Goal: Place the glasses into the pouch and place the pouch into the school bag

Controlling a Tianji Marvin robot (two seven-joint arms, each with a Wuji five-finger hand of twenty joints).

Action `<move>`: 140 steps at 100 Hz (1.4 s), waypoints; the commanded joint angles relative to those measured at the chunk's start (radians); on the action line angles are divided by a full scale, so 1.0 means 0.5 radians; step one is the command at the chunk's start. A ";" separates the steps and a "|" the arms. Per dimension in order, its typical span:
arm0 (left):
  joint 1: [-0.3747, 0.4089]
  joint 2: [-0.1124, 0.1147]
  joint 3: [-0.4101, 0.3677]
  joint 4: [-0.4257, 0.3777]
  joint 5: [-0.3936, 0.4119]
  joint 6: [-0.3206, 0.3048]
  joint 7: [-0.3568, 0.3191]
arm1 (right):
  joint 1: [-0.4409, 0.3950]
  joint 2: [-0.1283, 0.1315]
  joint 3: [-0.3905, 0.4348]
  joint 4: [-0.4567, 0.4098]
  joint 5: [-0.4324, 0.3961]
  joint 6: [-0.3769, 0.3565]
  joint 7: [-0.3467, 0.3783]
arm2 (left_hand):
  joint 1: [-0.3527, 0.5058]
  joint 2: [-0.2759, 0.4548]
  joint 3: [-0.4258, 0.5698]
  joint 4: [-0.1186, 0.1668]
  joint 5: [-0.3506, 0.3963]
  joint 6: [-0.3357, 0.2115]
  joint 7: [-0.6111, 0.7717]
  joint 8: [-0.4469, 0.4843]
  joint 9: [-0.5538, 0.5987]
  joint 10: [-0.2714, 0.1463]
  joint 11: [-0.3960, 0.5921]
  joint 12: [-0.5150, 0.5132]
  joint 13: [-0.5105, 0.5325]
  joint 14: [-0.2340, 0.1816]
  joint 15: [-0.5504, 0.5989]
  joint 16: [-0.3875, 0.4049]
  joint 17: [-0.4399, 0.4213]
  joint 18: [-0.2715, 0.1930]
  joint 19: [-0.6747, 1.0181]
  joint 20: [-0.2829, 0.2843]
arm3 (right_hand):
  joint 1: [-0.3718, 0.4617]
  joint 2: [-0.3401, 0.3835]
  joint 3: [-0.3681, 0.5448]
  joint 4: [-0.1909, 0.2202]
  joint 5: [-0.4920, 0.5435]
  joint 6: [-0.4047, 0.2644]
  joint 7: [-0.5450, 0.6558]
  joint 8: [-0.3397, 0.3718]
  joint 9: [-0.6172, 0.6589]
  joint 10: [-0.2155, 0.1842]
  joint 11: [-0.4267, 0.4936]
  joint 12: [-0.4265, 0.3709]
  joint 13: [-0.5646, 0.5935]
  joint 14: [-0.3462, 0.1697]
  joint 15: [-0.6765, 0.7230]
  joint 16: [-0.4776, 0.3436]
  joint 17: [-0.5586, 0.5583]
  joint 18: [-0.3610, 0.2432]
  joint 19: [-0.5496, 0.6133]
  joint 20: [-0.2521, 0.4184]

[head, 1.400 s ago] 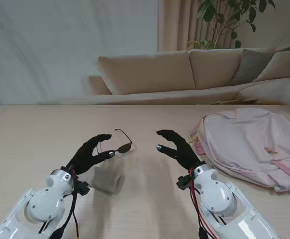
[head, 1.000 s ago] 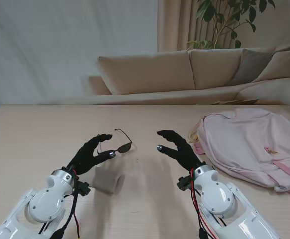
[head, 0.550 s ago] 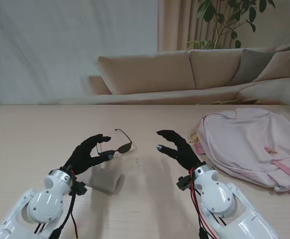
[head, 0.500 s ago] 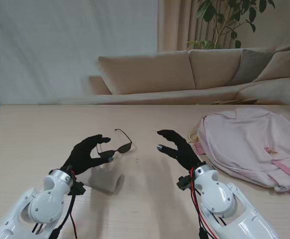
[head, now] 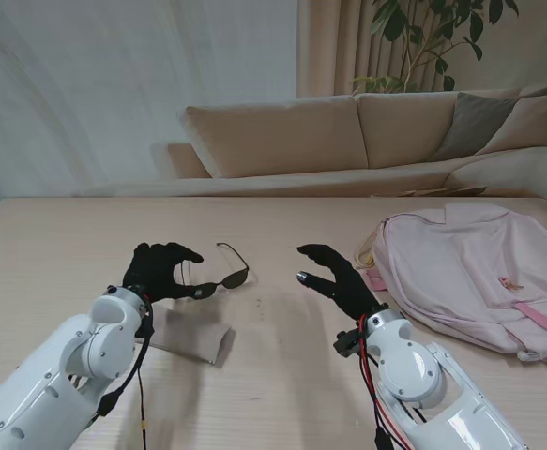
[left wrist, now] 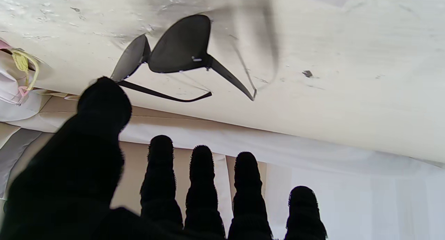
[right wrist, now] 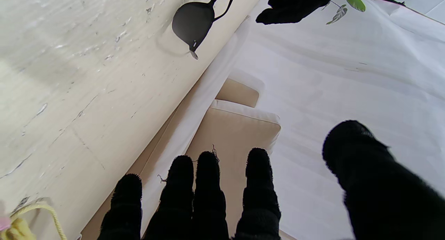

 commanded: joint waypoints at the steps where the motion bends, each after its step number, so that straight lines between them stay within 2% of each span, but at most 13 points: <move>1: -0.044 -0.021 0.040 0.047 -0.049 0.014 -0.031 | -0.001 -0.010 -0.005 0.004 0.002 0.016 0.022 | -0.058 -0.075 0.077 -0.013 0.090 -0.038 0.027 0.038 -0.009 -0.071 -0.007 0.022 -0.025 -0.026 0.025 0.034 -0.048 0.005 -0.103 0.025 | -0.001 -0.003 -0.010 0.009 0.056 -0.068 0.011 0.008 0.040 -0.002 0.028 -0.001 -0.023 -0.040 0.020 0.017 0.009 -0.037 -0.072 0.043; 18: -0.170 -0.025 0.191 0.195 -0.086 0.097 -0.054 | -0.002 -0.015 0.006 0.007 0.006 0.005 0.002 | -0.047 -0.090 0.092 -0.020 0.190 0.010 0.072 0.064 -0.045 -0.060 -0.057 -0.018 -0.045 -0.028 0.008 0.025 -0.054 0.005 -0.143 0.027 | 0.005 -0.007 -0.006 0.011 0.075 -0.062 0.015 0.011 0.074 -0.018 0.032 0.000 -0.023 -0.036 0.023 0.018 0.012 -0.036 -0.074 0.051; 25: -0.200 -0.021 0.235 0.235 -0.073 0.103 -0.067 | -0.003 -0.018 0.014 0.009 0.016 -0.001 -0.005 | -0.051 -0.095 0.105 -0.023 0.218 0.029 0.126 0.103 -0.059 0.011 -0.050 -0.023 -0.044 -0.029 0.006 0.023 -0.052 0.007 -0.157 0.040 | 0.007 -0.008 -0.003 0.011 0.077 -0.063 0.014 0.011 0.078 -0.019 0.029 -0.001 -0.023 -0.038 0.024 0.019 0.013 -0.037 -0.075 0.053; 43: -0.258 -0.017 0.314 0.331 -0.031 0.101 -0.051 | 0.000 -0.021 0.020 0.016 0.010 -0.016 -0.026 | -0.022 -0.095 0.184 -0.024 0.299 0.022 0.237 0.189 -0.047 0.019 -0.016 -0.021 -0.047 -0.022 0.018 0.021 -0.050 0.006 -0.178 0.064 | 0.014 -0.015 0.007 0.013 0.093 -0.057 0.018 0.015 0.092 -0.006 0.029 0.001 -0.025 -0.031 0.030 0.022 0.018 -0.035 -0.076 0.059; 45: -0.266 -0.019 0.322 0.347 -0.037 0.095 -0.042 | -0.001 -0.022 0.020 0.016 0.010 -0.015 -0.027 | -0.012 -0.091 0.198 -0.023 0.326 0.016 0.253 0.198 -0.029 -0.038 -0.007 -0.019 -0.056 -0.022 0.015 0.020 -0.057 0.002 -0.185 0.064 | 0.014 -0.015 0.008 0.013 0.099 -0.057 0.021 0.017 0.095 -0.002 0.029 0.001 -0.024 -0.032 0.031 0.023 0.019 -0.036 -0.076 0.060; 53: -0.302 -0.033 0.349 0.435 -0.050 0.035 0.060 | 0.001 -0.025 0.015 0.020 -0.007 -0.005 -0.045 | 0.044 -0.096 0.262 -0.042 0.434 -0.071 0.438 0.315 0.030 -0.083 0.080 0.023 -0.081 -0.023 -0.001 -0.015 -0.057 -0.012 -0.272 0.068 | 0.019 -0.019 0.022 0.015 0.135 -0.036 0.033 0.022 0.109 0.019 0.039 0.006 -0.026 -0.028 0.035 0.025 0.021 -0.038 -0.077 0.063; 56: -0.314 -0.036 0.357 0.461 -0.047 0.005 0.090 | 0.002 -0.027 0.012 0.021 -0.012 0.000 -0.054 | 0.165 -0.133 0.151 -0.073 0.498 -0.170 0.566 0.307 0.056 -0.097 0.104 0.030 -0.085 -0.028 -0.014 -0.054 -0.054 -0.018 -0.310 0.093 | 0.019 -0.021 0.027 0.015 0.144 -0.034 0.034 0.024 0.115 0.026 0.043 0.009 -0.030 -0.025 0.036 0.026 0.024 -0.037 -0.076 0.065; 60: -0.330 -0.040 0.368 0.494 -0.047 -0.029 0.126 | 0.001 -0.029 0.011 0.020 -0.009 0.003 -0.061 | 0.296 -0.147 -0.004 -0.059 0.564 -0.277 0.752 0.241 0.087 -0.118 0.128 0.025 -0.079 -0.035 -0.009 -0.080 -0.049 -0.025 -0.341 0.130 | 0.021 -0.023 0.031 0.015 0.144 -0.032 0.031 0.024 0.114 0.026 0.045 0.010 -0.029 -0.028 0.039 0.027 0.025 -0.038 -0.076 0.066; 66: -0.348 -0.047 0.383 0.529 -0.056 -0.053 0.162 | 0.000 -0.030 0.010 0.018 -0.006 0.006 -0.064 | 0.350 -0.129 -0.036 -0.047 0.674 -0.373 0.891 0.261 0.130 -0.133 0.158 0.028 -0.065 -0.040 0.008 -0.081 -0.042 -0.030 -0.352 0.141 | 0.017 -0.023 0.037 0.014 0.147 -0.033 0.029 0.025 0.117 0.028 0.048 0.012 -0.034 -0.028 0.040 0.028 0.027 -0.039 -0.074 0.069; 79: -0.359 -0.053 0.388 0.569 -0.051 -0.126 0.239 | 0.002 -0.032 0.010 0.023 -0.006 0.002 -0.072 | 0.371 -0.082 -0.040 -0.053 0.813 -0.421 0.992 0.229 0.182 -0.156 0.210 0.028 -0.046 -0.051 0.063 -0.070 -0.031 -0.040 -0.353 0.158 | 0.016 -0.024 0.042 0.012 0.149 -0.034 0.028 0.028 0.124 0.035 0.053 0.015 -0.029 -0.026 0.046 0.030 0.028 -0.038 -0.073 0.075; 105: -0.267 -0.042 0.287 0.452 0.065 -0.202 0.309 | 0.000 -0.034 0.015 0.023 -0.002 -0.004 -0.081 | 0.406 0.009 -0.058 -0.115 0.836 -0.378 1.039 0.193 0.194 -0.207 0.253 0.011 -0.054 -0.075 0.126 -0.066 -0.021 -0.051 -0.342 0.186 | 0.015 -0.023 0.049 0.011 0.171 -0.027 0.030 0.034 0.148 0.046 0.060 0.019 -0.025 -0.021 0.051 0.033 0.028 -0.034 -0.071 0.086; 127: -0.087 -0.064 0.144 0.227 0.124 -0.223 0.500 | -0.012 -0.034 0.029 0.003 -0.010 -0.006 -0.089 | 0.378 0.028 -0.020 -0.141 0.829 -0.414 0.996 0.301 0.160 -0.237 0.289 0.006 -0.071 -0.105 0.198 -0.050 -0.018 -0.069 -0.326 0.224 | 0.016 -0.027 0.056 0.010 0.202 0.016 0.033 0.040 0.177 0.079 0.070 0.025 -0.011 0.001 0.070 0.041 0.039 -0.030 -0.065 0.097; 140: 0.046 -0.084 0.073 0.088 0.141 -0.220 0.634 | -0.024 -0.031 0.038 -0.028 -0.123 0.035 -0.129 | 0.314 0.004 0.107 -0.166 0.822 -0.449 0.979 0.369 0.141 -0.252 0.297 0.000 -0.077 -0.117 0.212 -0.052 -0.017 -0.078 -0.315 0.243 | -0.001 -0.003 -0.075 0.031 0.530 0.208 -0.024 0.040 0.355 0.158 0.077 0.037 0.084 0.103 0.112 0.063 0.115 0.087 -0.024 0.142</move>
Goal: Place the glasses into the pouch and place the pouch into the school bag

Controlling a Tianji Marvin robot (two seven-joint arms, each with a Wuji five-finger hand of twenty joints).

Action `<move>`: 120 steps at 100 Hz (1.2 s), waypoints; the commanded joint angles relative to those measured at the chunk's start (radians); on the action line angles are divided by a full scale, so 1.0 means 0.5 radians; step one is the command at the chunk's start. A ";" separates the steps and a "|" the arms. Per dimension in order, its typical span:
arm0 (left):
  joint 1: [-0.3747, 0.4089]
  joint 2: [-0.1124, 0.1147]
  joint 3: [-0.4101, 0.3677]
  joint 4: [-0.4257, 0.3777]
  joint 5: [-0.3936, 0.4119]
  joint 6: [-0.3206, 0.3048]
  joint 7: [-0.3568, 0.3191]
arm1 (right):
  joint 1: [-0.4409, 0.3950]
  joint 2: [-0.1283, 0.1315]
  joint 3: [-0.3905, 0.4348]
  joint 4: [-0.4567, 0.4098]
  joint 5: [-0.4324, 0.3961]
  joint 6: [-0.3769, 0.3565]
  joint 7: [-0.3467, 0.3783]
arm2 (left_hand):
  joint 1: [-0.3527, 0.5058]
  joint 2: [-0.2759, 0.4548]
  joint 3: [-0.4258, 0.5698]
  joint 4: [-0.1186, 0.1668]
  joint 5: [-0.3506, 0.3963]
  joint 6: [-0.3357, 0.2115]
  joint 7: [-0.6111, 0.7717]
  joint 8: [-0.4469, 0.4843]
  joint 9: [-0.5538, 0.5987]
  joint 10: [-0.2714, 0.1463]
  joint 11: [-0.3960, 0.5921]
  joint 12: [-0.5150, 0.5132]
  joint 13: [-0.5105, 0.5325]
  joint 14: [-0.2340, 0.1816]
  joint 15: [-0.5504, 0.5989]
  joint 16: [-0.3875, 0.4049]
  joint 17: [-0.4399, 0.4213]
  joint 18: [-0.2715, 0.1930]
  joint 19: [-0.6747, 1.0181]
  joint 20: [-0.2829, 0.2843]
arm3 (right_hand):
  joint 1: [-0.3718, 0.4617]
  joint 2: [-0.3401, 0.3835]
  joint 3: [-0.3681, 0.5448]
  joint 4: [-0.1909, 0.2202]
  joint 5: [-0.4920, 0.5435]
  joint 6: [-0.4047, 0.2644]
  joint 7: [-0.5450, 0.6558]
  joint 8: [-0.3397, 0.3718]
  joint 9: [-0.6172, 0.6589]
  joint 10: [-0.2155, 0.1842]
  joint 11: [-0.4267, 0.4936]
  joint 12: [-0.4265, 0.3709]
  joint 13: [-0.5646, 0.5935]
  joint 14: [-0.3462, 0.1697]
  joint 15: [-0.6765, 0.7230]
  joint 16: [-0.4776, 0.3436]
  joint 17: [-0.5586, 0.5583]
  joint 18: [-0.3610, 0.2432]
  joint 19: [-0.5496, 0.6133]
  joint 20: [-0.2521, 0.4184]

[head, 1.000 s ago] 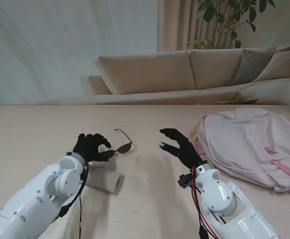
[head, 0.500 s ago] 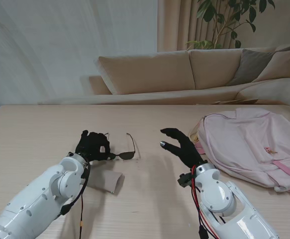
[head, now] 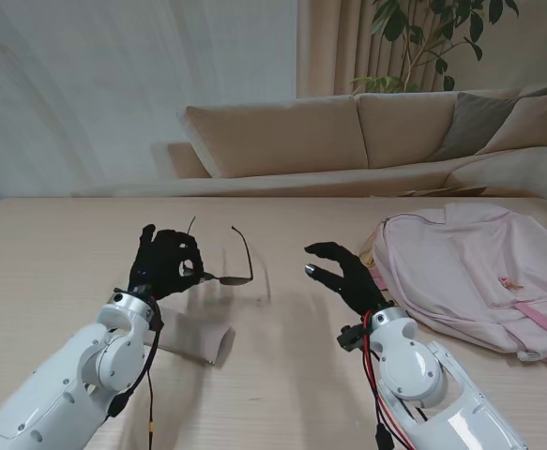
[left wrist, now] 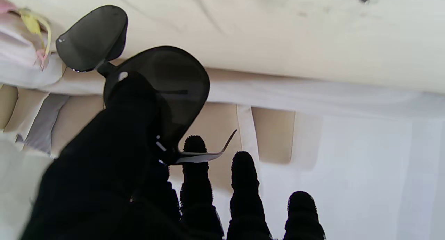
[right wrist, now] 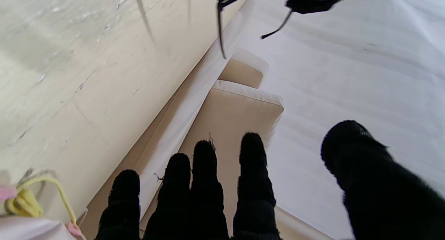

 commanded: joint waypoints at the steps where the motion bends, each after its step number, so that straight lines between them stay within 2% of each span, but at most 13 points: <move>1: 0.061 -0.027 -0.002 -0.069 -0.017 -0.004 0.011 | -0.014 -0.003 -0.001 -0.032 -0.074 0.030 0.002 | -0.007 0.054 0.116 -0.070 0.052 -0.125 0.083 0.107 -0.043 -0.081 0.043 -0.003 -0.048 -0.064 0.061 0.001 -0.019 -0.043 -0.045 0.046 | -0.003 0.000 -0.094 0.028 0.135 0.082 -0.062 0.012 0.080 0.060 0.015 0.035 0.053 0.019 0.031 0.018 0.030 0.014 -0.023 0.051; 12: 0.140 -0.040 -0.034 -0.162 -0.004 -0.004 0.105 | -0.014 -0.005 -0.007 -0.053 -0.116 0.087 -0.022 | -0.026 0.055 0.138 -0.066 0.041 -0.163 0.090 0.130 -0.063 -0.090 0.032 -0.008 -0.056 -0.072 0.057 -0.001 -0.019 -0.048 -0.042 0.049 | -0.016 0.010 -0.207 0.045 0.270 0.219 -0.139 -0.009 0.161 0.097 0.005 0.038 0.082 0.061 0.049 0.028 0.030 0.034 -0.015 0.070; 16: 0.160 -0.044 -0.043 -0.192 -0.005 -0.014 0.123 | -0.006 -0.010 -0.014 -0.058 -0.121 0.112 -0.037 | -0.058 0.040 0.203 -0.084 0.040 -0.178 0.074 0.160 -0.069 -0.094 0.025 -0.018 -0.060 -0.078 0.053 -0.005 -0.024 -0.053 -0.035 0.054 | -0.019 0.012 -0.241 0.049 0.305 0.253 -0.165 -0.018 0.182 0.115 -0.002 0.037 0.099 0.078 0.051 0.029 0.035 0.045 -0.014 0.074; 31: 0.208 -0.055 -0.053 -0.252 -0.015 -0.076 0.198 | 0.085 -0.021 -0.059 -0.039 -0.128 0.181 -0.051 | -0.074 0.052 0.211 -0.090 0.025 -0.211 0.076 0.186 -0.089 -0.101 0.011 -0.025 -0.064 -0.086 0.043 -0.011 -0.029 -0.060 -0.032 0.054 | -0.057 0.034 -0.314 0.053 0.330 0.331 -0.237 -0.046 0.195 0.146 -0.031 0.029 0.103 0.100 0.048 0.028 0.037 0.048 -0.014 0.080; 38: 0.218 -0.063 -0.054 -0.270 -0.046 -0.101 0.208 | 0.154 -0.027 -0.094 -0.020 -0.123 0.268 -0.043 | -0.077 0.040 0.213 -0.093 0.029 -0.224 0.073 0.195 -0.095 -0.097 -0.001 -0.032 -0.068 -0.089 0.030 -0.018 -0.031 -0.062 -0.030 0.054 | -0.096 0.051 -0.351 0.049 0.313 0.354 -0.260 -0.054 0.167 0.154 -0.048 0.023 0.085 0.099 0.040 0.025 0.025 0.035 -0.020 0.079; 52: 0.220 -0.066 -0.063 -0.278 -0.071 -0.169 0.215 | 0.274 -0.029 -0.165 -0.011 -0.078 0.432 0.042 | -0.095 0.035 0.228 -0.104 0.036 -0.266 0.043 0.232 -0.110 -0.096 -0.056 -0.076 -0.062 -0.102 -0.011 -0.045 -0.031 -0.068 -0.003 0.045 | -0.155 0.079 -0.419 0.048 0.232 0.353 -0.307 -0.070 0.037 0.130 -0.074 0.018 0.009 0.071 0.017 0.017 -0.035 -0.011 -0.025 0.093; 70: 0.203 -0.068 -0.061 -0.244 -0.124 -0.276 0.199 | 0.425 -0.068 -0.299 0.066 -0.103 0.600 -0.017 | -0.115 0.048 0.228 -0.109 0.019 -0.331 0.027 0.286 -0.134 -0.124 -0.087 -0.105 -0.065 -0.121 -0.043 -0.065 -0.031 -0.071 0.013 0.019 | -0.224 0.092 -0.482 0.056 0.181 0.385 -0.325 -0.078 -0.062 0.129 -0.099 0.005 -0.031 0.064 0.007 0.011 -0.091 -0.037 -0.033 0.106; 85: 0.205 -0.071 -0.064 -0.245 -0.152 -0.321 0.193 | 0.511 -0.110 -0.384 0.126 -0.037 0.709 -0.060 | -0.124 0.041 0.227 -0.113 0.022 -0.363 0.010 0.316 -0.143 -0.131 -0.098 -0.113 -0.065 -0.129 -0.055 -0.072 -0.028 -0.070 0.014 0.003 | -0.250 0.108 -0.503 0.058 0.161 0.397 -0.329 -0.081 -0.124 0.128 -0.107 -0.001 -0.059 0.056 0.006 0.009 -0.121 -0.064 -0.030 0.121; 102: 0.204 -0.078 -0.058 -0.252 -0.179 -0.341 0.204 | 0.570 -0.133 -0.448 0.169 -0.004 0.782 -0.066 | -0.125 0.039 0.235 -0.114 0.025 -0.359 -0.001 0.334 -0.142 -0.129 -0.100 -0.117 -0.055 -0.133 -0.057 -0.073 -0.024 -0.066 0.023 -0.006 | -0.250 0.106 -0.510 0.060 0.166 0.404 -0.330 -0.085 -0.121 0.140 -0.099 -0.003 -0.087 0.054 -0.011 -0.001 -0.136 -0.070 -0.028 0.135; 113: 0.189 -0.077 -0.041 -0.245 -0.180 -0.355 0.200 | 0.585 -0.124 -0.475 0.159 0.015 0.806 -0.008 | -0.128 0.039 0.238 -0.115 0.026 -0.353 -0.008 0.341 -0.136 -0.134 -0.101 -0.120 -0.050 -0.137 -0.059 -0.074 -0.022 -0.064 0.030 -0.010 | -0.237 0.119 -0.508 0.058 0.154 0.381 -0.335 -0.088 -0.131 0.107 -0.101 -0.008 -0.093 0.031 -0.022 -0.009 -0.158 -0.086 -0.031 0.144; 120: 0.178 -0.077 -0.032 -0.236 -0.186 -0.359 0.193 | 0.586 -0.119 -0.493 0.147 0.013 0.790 0.012 | -0.131 0.040 0.241 -0.116 0.026 -0.345 -0.012 0.346 -0.144 -0.130 -0.109 -0.125 -0.047 -0.135 -0.061 -0.075 -0.023 -0.062 0.036 -0.015 | -0.210 0.124 -0.495 0.059 0.191 0.319 -0.302 -0.075 -0.123 0.077 -0.086 -0.003 -0.091 0.020 -0.017 -0.007 -0.158 -0.087 -0.029 0.151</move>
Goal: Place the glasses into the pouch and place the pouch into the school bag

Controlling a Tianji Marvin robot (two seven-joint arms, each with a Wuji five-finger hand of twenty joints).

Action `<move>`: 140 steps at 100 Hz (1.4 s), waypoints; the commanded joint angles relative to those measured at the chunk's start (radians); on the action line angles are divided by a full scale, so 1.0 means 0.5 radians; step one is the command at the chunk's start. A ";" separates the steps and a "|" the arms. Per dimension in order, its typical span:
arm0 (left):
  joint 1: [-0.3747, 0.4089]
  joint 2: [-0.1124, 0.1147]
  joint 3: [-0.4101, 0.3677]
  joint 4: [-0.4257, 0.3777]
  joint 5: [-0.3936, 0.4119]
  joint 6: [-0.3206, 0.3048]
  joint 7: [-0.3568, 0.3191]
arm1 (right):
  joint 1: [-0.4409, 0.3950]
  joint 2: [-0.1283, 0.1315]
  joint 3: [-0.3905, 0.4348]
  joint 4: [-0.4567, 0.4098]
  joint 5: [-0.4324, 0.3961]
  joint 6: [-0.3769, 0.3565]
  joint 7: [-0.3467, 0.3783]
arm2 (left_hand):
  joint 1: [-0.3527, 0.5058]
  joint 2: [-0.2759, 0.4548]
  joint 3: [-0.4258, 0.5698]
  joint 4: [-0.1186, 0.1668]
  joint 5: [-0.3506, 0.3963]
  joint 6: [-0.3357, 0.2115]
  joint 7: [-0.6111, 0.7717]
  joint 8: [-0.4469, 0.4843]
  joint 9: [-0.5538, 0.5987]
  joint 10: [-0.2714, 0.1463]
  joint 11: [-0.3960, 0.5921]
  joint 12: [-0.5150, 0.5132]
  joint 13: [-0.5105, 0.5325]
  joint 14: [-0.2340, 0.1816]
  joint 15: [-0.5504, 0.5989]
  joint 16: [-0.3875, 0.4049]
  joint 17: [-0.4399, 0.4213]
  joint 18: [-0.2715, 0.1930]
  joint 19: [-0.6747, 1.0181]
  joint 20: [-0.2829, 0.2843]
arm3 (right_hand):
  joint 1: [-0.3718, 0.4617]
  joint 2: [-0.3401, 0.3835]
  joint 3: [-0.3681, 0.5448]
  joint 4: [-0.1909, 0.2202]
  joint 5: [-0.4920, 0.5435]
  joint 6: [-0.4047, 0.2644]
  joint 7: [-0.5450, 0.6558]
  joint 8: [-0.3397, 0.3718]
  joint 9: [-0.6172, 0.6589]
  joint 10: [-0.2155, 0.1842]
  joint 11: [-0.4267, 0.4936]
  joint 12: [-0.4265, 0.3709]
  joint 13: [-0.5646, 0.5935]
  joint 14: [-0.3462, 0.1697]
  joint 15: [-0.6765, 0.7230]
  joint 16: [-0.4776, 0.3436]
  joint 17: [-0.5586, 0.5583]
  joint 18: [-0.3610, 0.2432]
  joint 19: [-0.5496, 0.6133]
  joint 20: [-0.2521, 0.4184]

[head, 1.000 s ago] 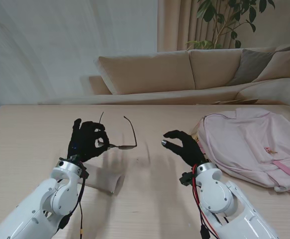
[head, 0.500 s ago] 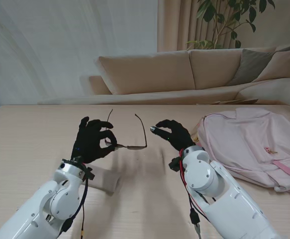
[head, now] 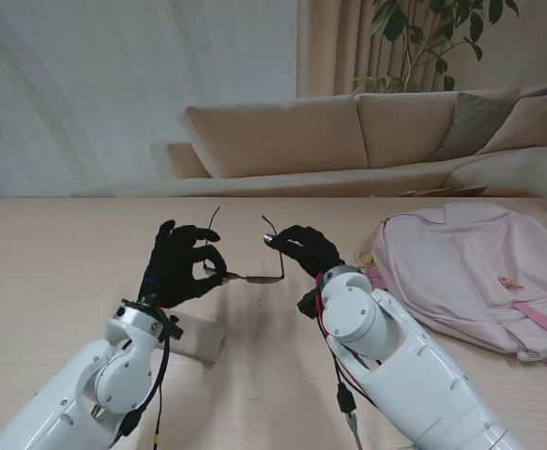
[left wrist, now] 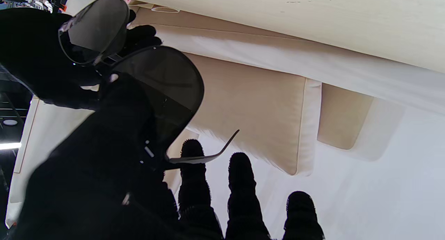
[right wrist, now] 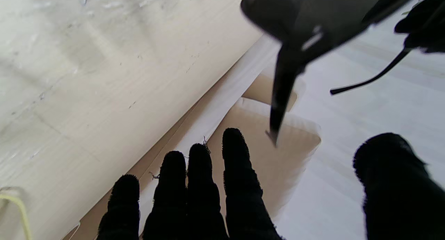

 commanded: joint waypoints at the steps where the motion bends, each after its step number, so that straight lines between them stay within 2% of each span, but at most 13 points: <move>1: -0.012 -0.016 0.010 -0.003 -0.007 -0.018 -0.034 | -0.005 -0.002 -0.027 -0.025 -0.001 -0.017 0.034 | -0.007 0.042 0.131 -0.044 0.045 -0.195 0.070 0.102 -0.090 -0.072 -0.019 -0.029 -0.046 -0.068 -0.037 -0.031 -0.023 -0.043 0.036 -0.026 | -0.049 0.027 -0.062 0.055 -0.009 -0.051 0.021 -0.018 -0.031 -0.036 0.015 -0.007 -0.094 -0.081 -0.025 -0.015 -0.034 -0.069 -0.028 0.069; 27: -0.030 -0.020 0.027 0.008 -0.034 -0.007 -0.045 | 0.010 0.034 -0.104 -0.061 -0.104 -0.103 0.118 | -0.008 0.053 0.133 -0.044 0.041 -0.176 0.059 0.114 -0.110 -0.061 -0.043 -0.052 -0.061 -0.069 -0.068 -0.044 -0.029 -0.044 0.034 -0.054 | -0.022 0.078 0.038 0.016 0.019 -0.168 0.037 0.003 -0.033 -0.069 0.038 -0.001 -0.075 -0.081 0.014 0.003 -0.045 -0.069 -0.034 0.086; 36: -0.034 -0.020 0.030 0.011 -0.038 -0.005 -0.051 | 0.024 0.050 -0.138 -0.072 -0.148 -0.147 0.158 | -0.008 0.054 0.131 -0.043 0.038 -0.173 0.055 0.121 -0.119 -0.057 -0.066 -0.075 -0.058 -0.068 -0.102 -0.065 -0.030 -0.043 0.032 -0.068 | -0.047 0.088 0.030 0.010 0.001 -0.195 0.039 0.006 -0.028 -0.071 0.035 -0.003 -0.070 -0.077 0.017 0.005 -0.048 -0.065 -0.038 0.086; 45: -0.039 -0.022 0.035 0.013 -0.044 -0.002 -0.049 | 0.054 0.090 -0.177 -0.071 -0.203 -0.237 0.276 | -0.009 0.057 0.132 -0.043 0.041 -0.173 0.053 0.124 -0.130 -0.081 -0.090 -0.100 -0.059 -0.067 -0.126 -0.078 -0.031 -0.045 0.031 -0.076 | -0.105 0.135 0.004 0.002 -0.072 -0.254 0.036 0.007 -0.049 -0.105 0.017 -0.012 -0.104 -0.111 -0.019 -0.012 -0.079 -0.092 -0.050 0.088; 68: -0.040 -0.023 0.035 0.014 -0.061 -0.003 -0.060 | 0.055 0.109 -0.223 -0.078 -0.210 -0.373 0.327 | -0.012 0.046 0.138 -0.046 0.047 -0.190 0.046 0.130 -0.155 -0.081 -0.150 -0.188 -0.052 -0.052 -0.196 -0.117 -0.031 -0.043 0.033 -0.091 | -0.148 0.162 -0.036 0.003 -0.069 -0.299 0.069 0.020 -0.033 -0.113 0.013 -0.014 -0.101 -0.122 -0.014 -0.009 -0.079 -0.088 -0.053 0.096; 76: -0.029 -0.022 0.026 -0.001 -0.067 -0.005 -0.069 | 0.053 0.102 -0.221 -0.064 -0.260 -0.390 0.278 | -0.020 0.036 0.143 -0.052 0.057 -0.224 0.034 0.145 -0.170 -0.072 -0.223 -0.287 -0.048 -0.050 -0.283 -0.181 -0.031 -0.044 0.029 -0.103 | -0.152 0.164 -0.042 0.006 -0.057 -0.281 0.078 0.023 -0.037 -0.098 0.019 -0.011 -0.069 -0.109 0.004 -0.002 -0.063 -0.081 -0.047 0.099; 83: -0.010 -0.019 0.007 -0.024 -0.080 -0.011 -0.098 | 0.031 0.075 -0.193 -0.057 -0.282 -0.394 0.142 | -0.037 0.014 0.153 -0.063 0.074 -0.296 0.000 0.191 -0.210 -0.065 -0.339 -0.452 -0.045 -0.055 -0.433 -0.283 -0.029 -0.048 0.021 -0.128 | -0.148 0.162 -0.046 0.013 -0.034 -0.265 0.108 0.036 -0.034 -0.087 0.053 0.004 -0.069 -0.106 0.038 0.016 -0.046 -0.075 -0.035 0.111; 90: 0.001 -0.025 -0.009 -0.036 -0.156 -0.038 -0.129 | 0.024 0.040 -0.155 -0.030 -0.307 -0.406 -0.011 | -0.058 -0.073 0.240 -0.096 0.143 -0.341 -0.039 0.230 -0.225 -0.023 -0.533 -0.681 -0.056 -0.030 -0.782 -0.507 -0.024 -0.048 0.023 -0.155 | -0.120 0.152 -0.030 0.019 0.012 -0.261 0.133 0.046 -0.027 -0.080 0.069 0.010 -0.060 -0.097 0.051 0.022 -0.026 -0.062 -0.026 0.116; 95: 0.006 -0.028 -0.018 -0.045 -0.209 -0.065 -0.159 | 0.029 0.028 -0.123 -0.013 -0.314 -0.420 -0.064 | -0.078 -0.126 0.305 -0.123 0.179 -0.361 -0.060 0.245 -0.232 -0.009 -0.668 -0.842 -0.086 -0.037 -0.968 -0.613 -0.020 -0.056 0.034 -0.179 | -0.109 0.146 -0.013 0.016 0.027 -0.290 0.146 0.058 -0.055 -0.085 0.089 0.019 -0.073 -0.102 0.068 0.032 -0.031 -0.066 -0.025 0.123; 106: 0.011 -0.021 -0.034 -0.061 -0.265 -0.137 -0.241 | 0.046 0.014 -0.057 0.008 -0.290 -0.449 -0.124 | -0.102 -0.159 0.334 -0.144 0.206 -0.411 -0.093 0.269 -0.261 -0.001 -0.844 -1.042 -0.152 -0.076 -1.201 -0.702 -0.009 -0.090 0.011 -0.259 | -0.110 0.148 -0.005 0.011 0.068 -0.415 0.144 0.062 -0.092 -0.101 0.091 0.018 -0.079 -0.111 0.075 0.036 -0.035 -0.071 -0.023 0.130; 124: -0.025 -0.018 0.003 -0.075 -0.500 -0.242 -0.429 | 0.120 -0.005 -0.011 0.064 -0.190 -0.484 -0.137 | -0.092 -0.200 0.352 -0.152 0.230 -0.421 -0.073 0.226 -0.296 -0.014 -0.968 -1.162 -0.175 -0.118 -1.349 -0.827 -0.004 -0.150 -0.076 -0.354 | -0.109 0.153 0.005 0.003 0.077 -0.613 0.105 0.054 -0.128 -0.159 0.077 0.007 -0.081 -0.145 0.074 0.035 -0.030 -0.082 -0.027 0.132; 132: -0.040 -0.011 0.020 -0.078 -0.533 -0.265 -0.479 | 0.158 -0.019 -0.009 0.100 -0.141 -0.490 -0.149 | -0.089 -0.194 0.346 -0.150 0.225 -0.426 -0.065 0.219 -0.299 -0.017 -0.984 -1.176 -0.175 -0.128 -1.360 -0.882 -0.005 -0.164 -0.105 -0.370 | -0.101 0.151 0.015 -0.001 0.055 -0.693 0.107 0.058 -0.152 -0.199 0.079 0.007 -0.110 -0.170 0.067 0.033 -0.035 -0.095 -0.031 0.132; 140: -0.050 -0.010 0.035 -0.078 -0.543 -0.270 -0.493 | 0.195 -0.028 -0.015 0.134 -0.127 -0.480 -0.158 | -0.092 -0.199 0.343 -0.151 0.227 -0.430 -0.067 0.215 -0.293 -0.016 -0.977 -1.173 -0.173 -0.130 -1.356 -0.889 -0.004 -0.163 -0.109 -0.371 | -0.107 0.158 0.017 -0.006 0.073 -0.703 0.121 0.064 -0.153 -0.206 0.085 0.008 -0.088 -0.169 0.074 0.035 -0.045 -0.098 -0.033 0.134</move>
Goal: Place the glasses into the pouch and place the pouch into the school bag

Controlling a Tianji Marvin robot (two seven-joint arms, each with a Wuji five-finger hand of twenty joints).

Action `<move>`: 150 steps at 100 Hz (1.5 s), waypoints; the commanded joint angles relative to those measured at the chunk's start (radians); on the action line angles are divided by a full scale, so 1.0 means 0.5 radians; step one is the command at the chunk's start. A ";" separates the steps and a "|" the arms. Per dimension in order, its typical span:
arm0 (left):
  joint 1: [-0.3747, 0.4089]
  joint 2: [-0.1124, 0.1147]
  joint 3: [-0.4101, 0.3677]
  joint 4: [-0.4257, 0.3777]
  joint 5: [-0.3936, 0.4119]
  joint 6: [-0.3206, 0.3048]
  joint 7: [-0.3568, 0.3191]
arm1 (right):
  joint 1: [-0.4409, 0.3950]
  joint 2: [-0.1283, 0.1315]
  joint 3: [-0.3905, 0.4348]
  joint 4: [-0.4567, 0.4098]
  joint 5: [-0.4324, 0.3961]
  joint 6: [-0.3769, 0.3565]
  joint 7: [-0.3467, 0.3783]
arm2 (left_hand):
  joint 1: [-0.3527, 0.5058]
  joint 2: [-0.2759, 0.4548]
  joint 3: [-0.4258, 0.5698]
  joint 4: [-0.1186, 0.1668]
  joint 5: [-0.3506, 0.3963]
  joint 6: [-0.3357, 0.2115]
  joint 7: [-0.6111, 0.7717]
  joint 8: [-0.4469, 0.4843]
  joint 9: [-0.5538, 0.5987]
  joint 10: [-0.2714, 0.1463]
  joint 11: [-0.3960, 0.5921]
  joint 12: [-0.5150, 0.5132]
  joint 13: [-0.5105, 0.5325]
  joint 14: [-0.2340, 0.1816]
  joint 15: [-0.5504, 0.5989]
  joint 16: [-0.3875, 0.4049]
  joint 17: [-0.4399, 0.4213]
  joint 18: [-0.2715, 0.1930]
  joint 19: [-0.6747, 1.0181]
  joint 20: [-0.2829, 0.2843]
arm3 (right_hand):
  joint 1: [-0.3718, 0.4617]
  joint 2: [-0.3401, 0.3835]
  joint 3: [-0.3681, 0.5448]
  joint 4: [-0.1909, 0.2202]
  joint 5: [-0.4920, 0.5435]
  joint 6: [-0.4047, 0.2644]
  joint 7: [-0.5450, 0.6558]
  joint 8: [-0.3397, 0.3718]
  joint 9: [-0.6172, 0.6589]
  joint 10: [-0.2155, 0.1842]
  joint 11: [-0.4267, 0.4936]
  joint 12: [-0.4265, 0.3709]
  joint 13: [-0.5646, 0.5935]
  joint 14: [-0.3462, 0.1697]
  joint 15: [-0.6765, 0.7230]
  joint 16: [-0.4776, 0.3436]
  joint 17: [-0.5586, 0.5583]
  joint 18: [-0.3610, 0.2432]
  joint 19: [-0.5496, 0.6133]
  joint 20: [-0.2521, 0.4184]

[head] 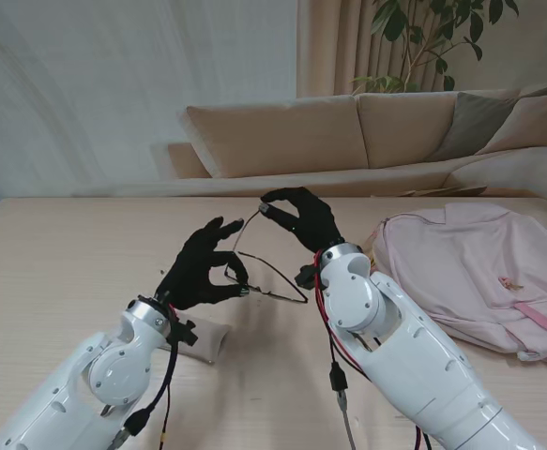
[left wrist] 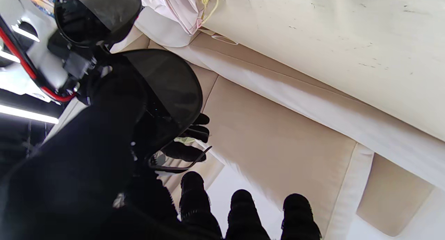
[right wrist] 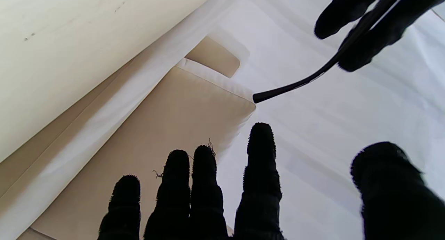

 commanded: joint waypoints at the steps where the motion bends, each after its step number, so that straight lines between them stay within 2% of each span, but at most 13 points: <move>1: -0.004 -0.008 0.010 -0.028 -0.009 -0.015 -0.038 | 0.040 -0.017 0.002 0.017 -0.007 0.011 0.018 | 0.012 -0.018 0.106 -0.036 0.117 -0.223 0.081 0.021 -0.087 -0.021 -0.037 -0.038 -0.049 -0.085 -0.054 -0.047 -0.013 -0.082 -0.111 -0.037 | -0.052 0.041 0.015 0.002 0.059 -0.104 -0.008 0.030 -0.083 -0.100 0.006 0.006 -0.106 -0.094 -0.002 0.011 -0.027 -0.080 -0.034 0.037; 20: -0.025 -0.007 0.041 -0.026 0.015 -0.021 -0.034 | 0.101 -0.019 -0.025 0.056 0.056 0.089 0.097 | 0.004 -0.007 0.099 -0.036 0.113 -0.218 0.078 0.016 -0.078 -0.008 -0.009 -0.023 -0.047 -0.075 -0.035 -0.042 -0.007 -0.066 -0.112 -0.034 | -0.072 0.052 0.003 -0.004 0.069 -0.091 -0.008 0.031 -0.109 -0.123 -0.007 -0.003 -0.135 -0.119 -0.042 -0.009 -0.055 -0.102 -0.040 0.042; 28: -0.027 -0.007 0.043 -0.020 0.025 -0.020 -0.026 | 0.103 -0.013 -0.038 0.057 0.067 0.087 0.131 | -0.001 -0.001 0.093 -0.037 0.110 -0.216 0.076 0.015 -0.074 -0.005 0.003 -0.017 -0.047 -0.071 -0.026 -0.034 -0.005 -0.060 -0.109 -0.033 | -0.064 0.058 0.019 -0.008 0.221 -0.049 0.009 0.035 -0.063 -0.124 -0.014 -0.009 -0.123 -0.120 -0.046 -0.013 -0.062 -0.105 -0.037 0.051; 41: -0.026 -0.012 0.044 -0.017 0.036 0.008 -0.002 | 0.080 0.001 -0.055 0.043 0.063 0.027 0.166 | 0.003 0.009 0.086 -0.033 0.102 -0.186 0.078 0.012 -0.069 0.008 0.024 -0.005 -0.048 -0.058 -0.009 -0.010 -0.002 -0.044 -0.099 -0.027 | -0.054 0.063 0.071 -0.019 0.459 -0.013 0.027 0.069 -0.001 -0.146 -0.008 -0.005 -0.091 -0.116 -0.006 0.007 -0.057 -0.103 -0.037 0.054; 56: -0.009 -0.020 0.034 -0.018 0.080 0.060 0.065 | 0.038 0.025 -0.055 0.013 0.025 -0.063 0.199 | 0.003 0.008 0.082 -0.030 0.108 -0.182 0.080 0.003 -0.056 0.036 0.084 0.031 -0.049 -0.042 0.024 0.068 0.001 -0.023 -0.051 -0.010 | -0.055 0.054 0.180 -0.031 0.754 0.097 -0.025 0.105 0.159 -0.105 -0.013 0.004 -0.049 -0.096 0.018 0.021 -0.033 -0.073 -0.038 0.056; 67: -0.002 -0.035 0.031 -0.009 0.096 0.079 0.148 | 0.012 0.048 -0.038 -0.015 -0.005 -0.089 0.246 | 0.001 0.010 0.090 -0.031 0.109 -0.143 0.084 -0.012 -0.047 0.051 0.156 0.074 -0.033 -0.022 0.076 0.137 0.006 -0.004 0.027 -0.002 | -0.054 0.053 0.203 -0.029 0.872 0.178 -0.028 0.121 0.217 -0.083 -0.013 0.007 -0.036 -0.088 0.021 0.022 -0.036 -0.072 -0.041 0.054; 85: 0.014 -0.047 0.022 -0.015 0.114 0.103 0.217 | -0.052 0.085 0.009 -0.072 -0.082 -0.182 0.284 | 0.010 0.045 0.055 -0.020 0.095 -0.077 0.090 -0.034 -0.040 0.059 0.195 0.098 -0.017 -0.012 0.112 0.150 0.007 0.012 0.079 -0.031 | -0.054 0.041 0.266 -0.025 0.959 0.239 -0.078 0.134 0.291 -0.045 -0.022 0.010 -0.007 -0.061 0.034 0.029 -0.024 -0.053 -0.039 0.055; 105: 0.015 -0.060 0.025 -0.002 0.103 0.132 0.266 | -0.137 0.141 0.061 -0.164 -0.199 -0.253 0.379 | 0.048 0.115 0.004 0.014 0.058 0.069 0.123 -0.070 -0.033 0.095 0.263 0.139 0.002 0.020 0.168 0.152 0.006 0.037 0.166 -0.058 | -0.017 -0.012 0.269 -0.031 0.874 0.278 -0.165 0.126 0.285 -0.012 -0.054 0.002 0.018 -0.021 0.025 0.024 -0.004 -0.017 -0.045 0.044; 109: 0.012 -0.062 0.028 0.001 0.098 0.137 0.271 | -0.152 0.150 0.071 -0.183 -0.214 -0.255 0.401 | 0.055 0.120 0.004 0.018 0.057 0.085 0.128 -0.074 -0.028 0.104 0.275 0.145 0.007 0.027 0.175 0.152 0.006 0.044 0.175 -0.060 | -0.003 -0.016 0.210 -0.034 0.837 0.286 -0.214 0.120 0.271 -0.004 -0.070 -0.001 0.021 -0.017 0.010 0.018 0.003 -0.011 -0.052 0.035; 115: 0.009 -0.064 0.031 0.003 0.090 0.146 0.273 | -0.176 0.161 0.086 -0.208 -0.221 -0.272 0.426 | 0.066 0.128 -0.016 0.027 0.052 0.117 0.141 -0.097 -0.024 0.143 0.371 0.199 0.015 0.056 0.226 0.158 0.001 0.068 0.224 -0.070 | 0.065 -0.096 0.194 -0.024 0.819 0.305 -0.221 0.125 0.283 0.009 -0.066 0.002 0.031 -0.005 0.009 0.017 0.006 -0.001 -0.054 0.031; 127: 0.006 -0.069 0.035 0.003 0.066 0.165 0.273 | -0.207 0.204 0.117 -0.257 -0.283 -0.299 0.547 | 0.085 0.133 -0.027 0.037 0.054 0.149 0.154 -0.112 0.080 0.202 0.395 0.213 0.039 0.102 0.305 0.156 -0.002 0.103 0.262 -0.090 | 0.174 -0.212 -0.017 0.017 0.652 0.378 -0.273 0.145 0.297 0.051 -0.096 -0.007 0.060 0.026 -0.019 0.004 0.032 0.038 -0.067 0.002; 140: 0.006 -0.072 0.037 0.003 0.042 0.193 0.267 | -0.224 0.248 0.149 -0.309 -0.314 -0.308 0.708 | 0.127 0.172 -0.053 0.047 0.018 0.243 0.179 -0.110 0.244 0.199 0.411 0.228 0.064 0.146 0.448 0.151 -0.011 0.148 0.328 -0.115 | 0.160 -0.387 -0.112 0.054 0.445 0.419 -0.314 0.147 0.235 0.046 -0.122 -0.015 0.035 0.024 -0.073 -0.022 -0.005 0.035 -0.091 -0.019; 150: 0.003 -0.079 0.044 0.004 0.004 0.215 0.266 | -0.216 0.290 0.164 -0.328 -0.388 -0.332 0.846 | 0.167 0.235 -0.085 0.061 -0.045 0.338 0.202 -0.078 0.407 0.188 0.454 0.255 0.133 0.192 0.533 0.150 -0.014 0.189 0.376 -0.121 | 0.045 -0.467 -0.029 0.099 0.222 0.372 -0.259 0.185 0.149 0.020 -0.106 -0.012 0.017 0.015 -0.107 -0.040 -0.020 0.047 -0.106 -0.039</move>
